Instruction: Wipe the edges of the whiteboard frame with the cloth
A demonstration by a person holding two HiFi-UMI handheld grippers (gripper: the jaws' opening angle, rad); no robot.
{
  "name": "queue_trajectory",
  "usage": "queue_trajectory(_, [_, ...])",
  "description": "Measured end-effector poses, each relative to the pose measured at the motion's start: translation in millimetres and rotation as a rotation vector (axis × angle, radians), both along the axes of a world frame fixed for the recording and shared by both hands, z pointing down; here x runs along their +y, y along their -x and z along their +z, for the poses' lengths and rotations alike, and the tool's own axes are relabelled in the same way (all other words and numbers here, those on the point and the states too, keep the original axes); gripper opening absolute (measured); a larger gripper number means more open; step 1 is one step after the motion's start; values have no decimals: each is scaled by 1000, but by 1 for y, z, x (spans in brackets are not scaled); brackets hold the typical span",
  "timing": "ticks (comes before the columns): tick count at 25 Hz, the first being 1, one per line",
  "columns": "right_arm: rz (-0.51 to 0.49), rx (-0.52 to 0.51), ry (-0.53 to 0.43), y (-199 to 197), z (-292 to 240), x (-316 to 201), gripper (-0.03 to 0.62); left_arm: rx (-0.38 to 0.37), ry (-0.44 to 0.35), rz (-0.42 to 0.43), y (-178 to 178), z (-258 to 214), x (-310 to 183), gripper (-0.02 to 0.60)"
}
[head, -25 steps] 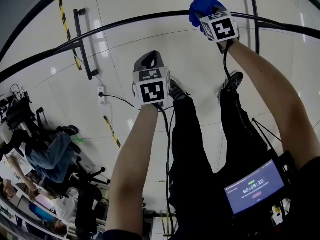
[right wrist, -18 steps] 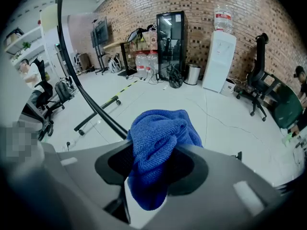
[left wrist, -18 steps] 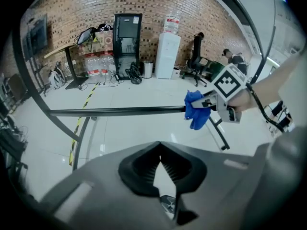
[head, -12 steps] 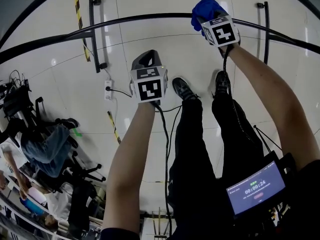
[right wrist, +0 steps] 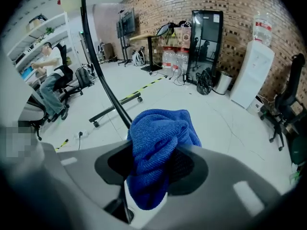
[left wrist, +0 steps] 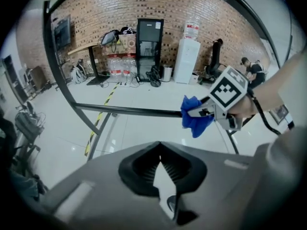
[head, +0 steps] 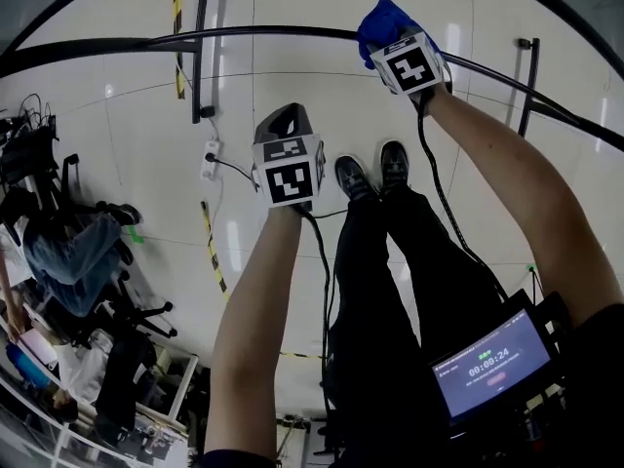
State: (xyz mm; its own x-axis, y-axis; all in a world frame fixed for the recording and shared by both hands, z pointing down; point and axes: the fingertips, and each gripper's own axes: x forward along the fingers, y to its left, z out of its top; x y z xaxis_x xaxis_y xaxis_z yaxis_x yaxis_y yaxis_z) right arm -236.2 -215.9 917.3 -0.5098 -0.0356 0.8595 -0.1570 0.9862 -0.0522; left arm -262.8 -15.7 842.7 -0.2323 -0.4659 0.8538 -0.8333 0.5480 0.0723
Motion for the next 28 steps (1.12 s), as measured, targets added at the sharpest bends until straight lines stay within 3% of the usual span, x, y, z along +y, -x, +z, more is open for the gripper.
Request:
queue_trajectory(9, [-68, 29, -24, 18, -1, 16, 185, -18, -23, -70, 27, -1, 18, 5])
queue_trajectory(13, [-97, 45, -25, 31, 5, 18, 187, -21, -38, -57, 38, 6, 19, 5])
queue_trajectory(16, [-93, 53, -34, 40, 6, 21, 187, -21, -36, -35, 47, 8, 29, 5])
queue_trajectory(28, [-8, 138, -19, 61, 8, 26, 190, -13, -70, -76, 95, 0, 73, 5])
